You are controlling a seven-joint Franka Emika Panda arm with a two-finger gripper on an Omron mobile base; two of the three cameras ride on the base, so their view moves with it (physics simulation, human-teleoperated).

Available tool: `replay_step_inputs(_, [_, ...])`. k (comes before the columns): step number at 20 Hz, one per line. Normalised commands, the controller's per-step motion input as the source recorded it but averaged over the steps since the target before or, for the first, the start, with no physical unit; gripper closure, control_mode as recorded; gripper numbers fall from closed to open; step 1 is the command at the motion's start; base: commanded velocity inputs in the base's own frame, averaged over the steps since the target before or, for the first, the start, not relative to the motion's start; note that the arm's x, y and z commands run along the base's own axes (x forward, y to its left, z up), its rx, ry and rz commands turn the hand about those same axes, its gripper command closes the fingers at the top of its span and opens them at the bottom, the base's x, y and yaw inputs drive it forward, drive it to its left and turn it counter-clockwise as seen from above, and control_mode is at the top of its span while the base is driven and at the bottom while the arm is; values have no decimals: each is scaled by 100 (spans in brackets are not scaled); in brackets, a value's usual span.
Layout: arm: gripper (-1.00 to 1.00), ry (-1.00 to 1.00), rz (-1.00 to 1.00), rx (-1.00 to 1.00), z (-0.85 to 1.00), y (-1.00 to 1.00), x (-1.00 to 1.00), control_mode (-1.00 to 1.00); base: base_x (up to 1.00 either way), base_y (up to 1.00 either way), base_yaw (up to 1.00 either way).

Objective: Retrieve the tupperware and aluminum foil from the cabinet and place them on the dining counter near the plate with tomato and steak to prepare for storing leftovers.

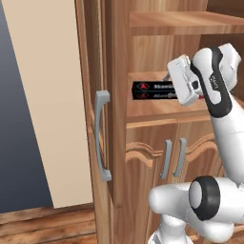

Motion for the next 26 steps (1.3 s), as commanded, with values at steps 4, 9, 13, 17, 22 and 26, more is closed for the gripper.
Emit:
replay_step_inputs(4, [100,-6,1,0,0,-6,-100,-100,0,0,0])
replay_step_inputs(9, [100,0,3,-3,0,0,-98,-100,0,0,0])
replay_step_inputs(13, [100,1,0,-3,0,0,-56,-100,0,0,0])
replay_step_inputs(17, [100,0,0,0,0,0,-1,-100,0,0,0])
replay_step_inputs(22, [100,0,0,0,0,0,0,-100,0,0,0])
replay_step_inputs(26, [100,0,0,0,0,0,0,100,-3,0,0])
